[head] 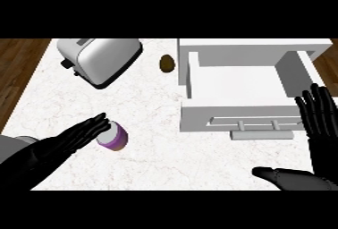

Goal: Pick up the can, place it into the drawer and close the drawer

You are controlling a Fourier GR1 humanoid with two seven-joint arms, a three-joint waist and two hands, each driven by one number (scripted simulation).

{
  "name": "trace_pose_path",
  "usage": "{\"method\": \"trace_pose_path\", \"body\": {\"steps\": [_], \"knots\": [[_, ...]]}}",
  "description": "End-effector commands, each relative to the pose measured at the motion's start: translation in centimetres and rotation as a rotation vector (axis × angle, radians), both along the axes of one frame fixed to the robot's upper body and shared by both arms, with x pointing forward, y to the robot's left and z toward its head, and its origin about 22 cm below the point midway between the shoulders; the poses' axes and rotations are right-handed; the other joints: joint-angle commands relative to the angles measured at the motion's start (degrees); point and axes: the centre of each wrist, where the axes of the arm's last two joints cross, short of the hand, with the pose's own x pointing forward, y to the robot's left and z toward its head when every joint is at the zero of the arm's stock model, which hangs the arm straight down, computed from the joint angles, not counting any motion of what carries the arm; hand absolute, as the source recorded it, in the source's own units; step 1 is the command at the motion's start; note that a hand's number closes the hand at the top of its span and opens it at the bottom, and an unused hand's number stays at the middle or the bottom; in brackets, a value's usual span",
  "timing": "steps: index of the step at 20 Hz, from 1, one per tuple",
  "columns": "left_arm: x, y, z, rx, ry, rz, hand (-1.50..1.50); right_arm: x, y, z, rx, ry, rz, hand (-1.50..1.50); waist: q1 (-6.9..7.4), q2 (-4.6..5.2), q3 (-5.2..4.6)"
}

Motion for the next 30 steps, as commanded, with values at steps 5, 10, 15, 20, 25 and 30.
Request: {"method": "trace_pose_path", "body": {"steps": [5, 10, 15, 20, 25, 30], "knots": [[1.3, 5.1, 0.9, 0.043, 0.051, -0.064, -1.5, -1.3, -0.8, 0.2, 0.013, 0.065, -0.021, -1.5, 0.66, -0.19, 0.08], [2.1, 3.9, -0.8, 0.033, 0.104, -0.037, -1.5, -1.5, -3.1, -1.6, -0.005, 0.052, -0.03, -1.5, 0.52, -0.15, 0.09], [2.4, 5.0, -0.8, 0.05, 0.136, -0.004, -1.5, -0.9, -1.4, -0.6, 0.0, 0.064, -0.032, -1.5, 0.71, -0.15, 0.07], [3.6, 4.7, -0.8, 0.038, 0.112, -0.002, -1.5, -2.7, -3.7, -2.0, 0.003, 0.068, -0.036, -1.5, 0.53, -0.16, 0.08], [4.4, 2.4, -3.0, 0.052, 0.14, 0.009, -1.5, -4.3, -3.5, -1.6, -0.008, 0.038, -0.035, -1.5, 0.38, -0.19, 0.07], [5.5, 3.1, -4.4, 0.057, 0.133, -0.014, -1.5, -2.6, -4.5, -4.3, -0.015, 0.057, -0.054, -1.5, 0.52, -0.15, 0.08]]}}
